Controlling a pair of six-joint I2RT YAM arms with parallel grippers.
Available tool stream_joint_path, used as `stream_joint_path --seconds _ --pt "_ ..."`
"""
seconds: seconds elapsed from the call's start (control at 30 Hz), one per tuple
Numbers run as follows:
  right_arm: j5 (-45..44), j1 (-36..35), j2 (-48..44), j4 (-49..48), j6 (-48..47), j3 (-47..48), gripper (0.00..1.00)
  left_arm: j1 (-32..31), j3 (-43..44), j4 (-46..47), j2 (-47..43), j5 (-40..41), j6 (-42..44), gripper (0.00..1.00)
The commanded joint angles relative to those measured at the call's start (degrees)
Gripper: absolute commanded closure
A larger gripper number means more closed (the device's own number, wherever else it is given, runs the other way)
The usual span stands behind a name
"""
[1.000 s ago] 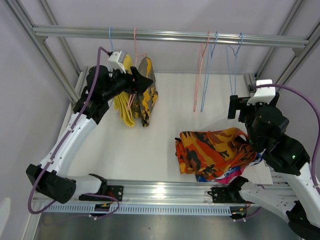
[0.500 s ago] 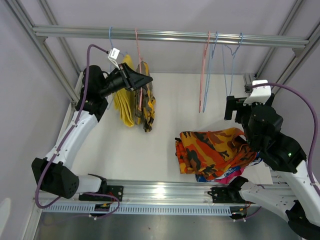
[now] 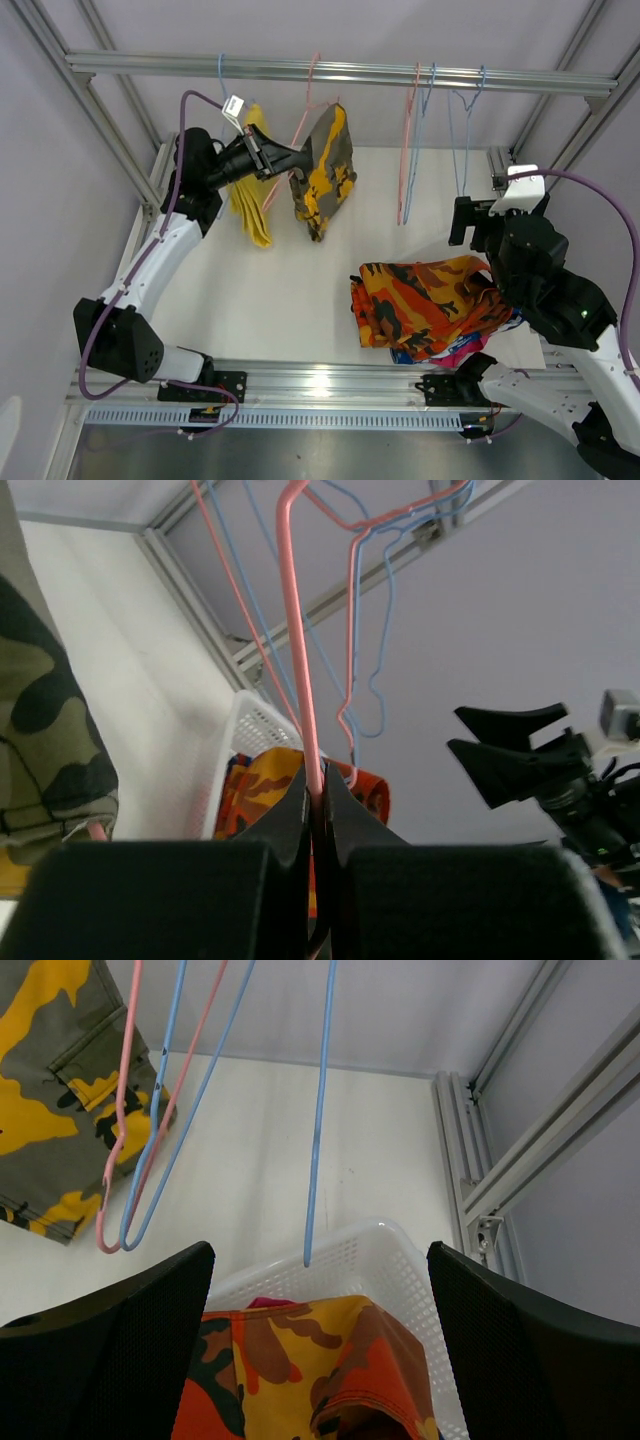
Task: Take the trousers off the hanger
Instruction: Pick up the hanger from the clothesline.
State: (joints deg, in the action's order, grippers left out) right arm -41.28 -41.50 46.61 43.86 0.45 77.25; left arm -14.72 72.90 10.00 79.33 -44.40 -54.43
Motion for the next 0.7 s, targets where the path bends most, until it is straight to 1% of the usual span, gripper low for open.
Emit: stream_joint_path --seconds 0.0,0.2,0.27,0.4,0.5,0.53,0.6,0.63,0.67 --pt "1.55 -0.25 -0.12 1.14 1.40 2.02 0.08 -0.04 5.75 17.59 -2.42 -2.45 -4.97 0.99" --pt "2.25 -0.34 1.55 3.60 0.96 7.20 0.08 -0.04 11.72 18.48 -2.51 -0.43 -9.54 1.00" --pt "2.43 -0.34 2.17 3.95 0.87 7.91 0.07 -0.04 12.35 19.09 -2.86 0.63 -10.51 1.00" --pt "2.25 -0.52 2.70 3.61 0.52 9.32 0.05 -0.04 14.10 18.22 -3.48 2.39 -10.25 0.99" --pt "2.34 -0.69 3.66 2.90 -0.53 10.90 0.04 -0.04 15.33 15.76 -4.44 3.53 -8.68 0.99" --pt "2.52 -0.78 4.01 2.73 -2.19 12.64 0.03 -0.04 15.60 14.71 -4.79 3.97 -7.89 0.99" --pt "3.65 -1.30 5.68 2.20 -2.91 14.76 0.04 -0.13 16.92 9.71 -6.37 6.25 -4.20 0.99" --pt "4.18 -1.57 6.29 2.02 -3.69 17.29 0.04 -0.13 18.49 7.60 -6.99 7.13 -1.75 0.99" --pt "4.71 -1.75 7.95 2.02 -3.87 18.80 0.03 -0.22 19.20 3.66 -7.43 8.62 -0.60 0.99"
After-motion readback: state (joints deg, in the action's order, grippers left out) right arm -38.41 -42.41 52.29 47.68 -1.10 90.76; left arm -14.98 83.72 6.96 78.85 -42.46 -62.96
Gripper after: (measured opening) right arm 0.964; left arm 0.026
